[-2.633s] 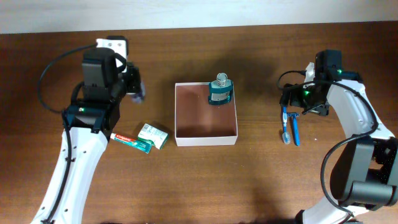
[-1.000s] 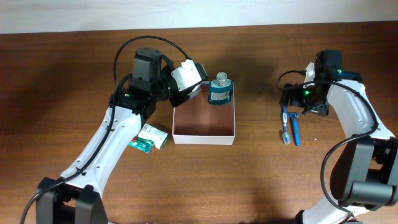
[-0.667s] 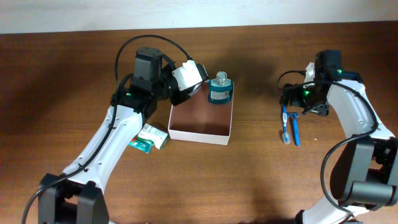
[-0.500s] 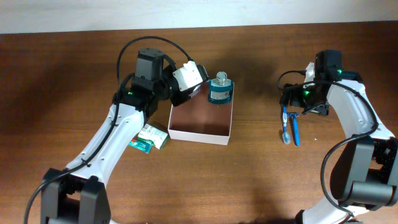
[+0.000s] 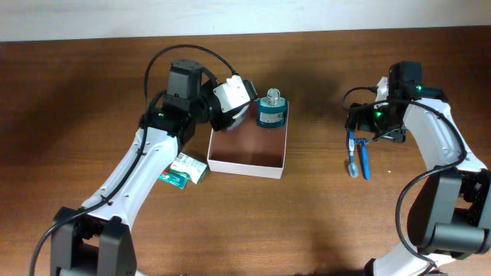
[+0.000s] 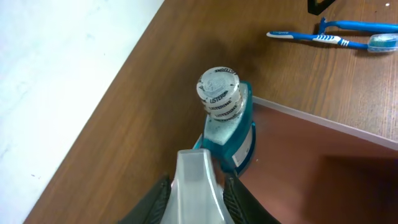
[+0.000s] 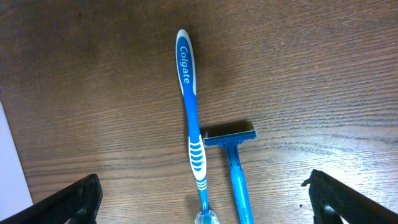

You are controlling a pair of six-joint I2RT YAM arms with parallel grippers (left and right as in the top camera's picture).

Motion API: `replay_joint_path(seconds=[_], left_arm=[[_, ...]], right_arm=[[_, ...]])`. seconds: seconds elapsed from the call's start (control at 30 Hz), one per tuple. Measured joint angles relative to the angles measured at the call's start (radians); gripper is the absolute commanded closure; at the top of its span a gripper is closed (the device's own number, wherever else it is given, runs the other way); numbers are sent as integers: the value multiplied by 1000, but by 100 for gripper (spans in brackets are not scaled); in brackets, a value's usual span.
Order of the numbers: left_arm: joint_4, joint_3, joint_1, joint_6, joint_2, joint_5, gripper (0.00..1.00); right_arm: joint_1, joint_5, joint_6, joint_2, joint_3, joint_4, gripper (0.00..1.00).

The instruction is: Pack container

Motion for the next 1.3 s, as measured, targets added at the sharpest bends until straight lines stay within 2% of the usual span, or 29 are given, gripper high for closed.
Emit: replay_joint_path(seconds=[0.07, 0.5, 0.8, 1.03, 1.3], left_arm=[[-2, 0, -3, -24, 0, 8, 99], [34, 0, -4, -138, 0, -1, 99], [126, 0, -4, -348, 0, -161, 99], [135, 0, -4, -547, 0, -251, 99], [142, 0, -9, -630, 3, -311, 99]], right_arm=[[0, 0, 0, 0, 0, 0, 1], [0, 0, 0, 0, 0, 0, 2], [0, 0, 1, 0, 0, 0, 1], [0, 0, 0, 0, 0, 0, 1], [0, 0, 0, 0, 0, 0, 1]])
